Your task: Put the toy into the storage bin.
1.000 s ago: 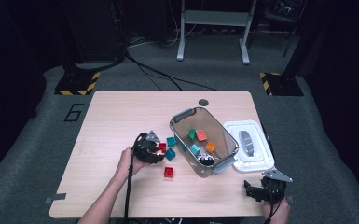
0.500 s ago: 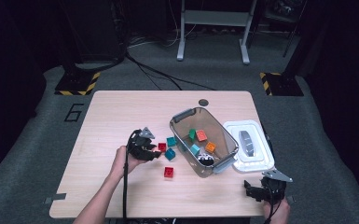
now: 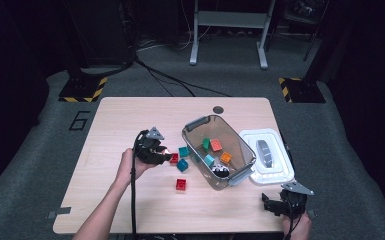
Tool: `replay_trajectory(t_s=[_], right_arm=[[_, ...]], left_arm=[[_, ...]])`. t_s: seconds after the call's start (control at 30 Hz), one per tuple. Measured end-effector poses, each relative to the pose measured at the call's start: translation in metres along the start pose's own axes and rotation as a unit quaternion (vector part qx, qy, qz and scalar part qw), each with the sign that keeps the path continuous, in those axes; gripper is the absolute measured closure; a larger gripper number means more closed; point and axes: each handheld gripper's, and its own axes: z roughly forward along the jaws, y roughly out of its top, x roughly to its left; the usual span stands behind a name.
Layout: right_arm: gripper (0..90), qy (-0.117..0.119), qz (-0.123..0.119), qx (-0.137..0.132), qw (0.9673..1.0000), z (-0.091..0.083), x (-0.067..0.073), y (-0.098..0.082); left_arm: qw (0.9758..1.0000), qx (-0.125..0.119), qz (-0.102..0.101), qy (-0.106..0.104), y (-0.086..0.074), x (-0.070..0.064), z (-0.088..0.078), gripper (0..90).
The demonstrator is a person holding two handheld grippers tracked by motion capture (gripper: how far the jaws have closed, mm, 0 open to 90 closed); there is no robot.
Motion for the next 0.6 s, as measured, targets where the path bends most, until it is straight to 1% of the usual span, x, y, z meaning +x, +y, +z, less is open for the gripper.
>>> replay_trajectory(t_s=[0.03,0.07,0.1,0.17,0.27,0.3,0.6], right_arm=[[0.3,0.0,0.0,0.0,1.0,0.0,0.0,0.0],[0.3,0.001,-0.002,0.001,1.0,0.0,0.0,0.0],[0.3,0.002,-0.002,0.001,1.0,0.0,-0.001,0.0],[0.3,0.001,-0.002,0.001,1.0,0.0,0.0,0.0],[0.3,0.001,-0.002,0.001,1.0,0.0,0.0,0.0],[0.3,0.0,-0.001,0.0,1.0,0.0,0.0,0.0],[0.2,-0.001,0.001,-0.001,1.0,0.0,0.0,0.0]], left_arm=[[1.0,0.0,0.003,0.001,0.002,0.0,-0.001,59.2],[1.0,-0.003,0.001,0.0,0.004,-0.001,-0.002,59.2],[1.0,-0.002,0.006,0.002,0.006,-0.001,-0.004,59.1],[1.0,-0.005,0.007,0.001,0.01,-0.001,-0.005,59.2],[0.9999,-0.002,0.014,0.002,0.017,-0.001,-0.008,59.2],[0.9998,-0.005,0.016,0.006,0.019,-0.002,-0.009,59.2],[0.9994,-0.018,0.029,0.004,0.038,-0.005,-0.015,59.2]])
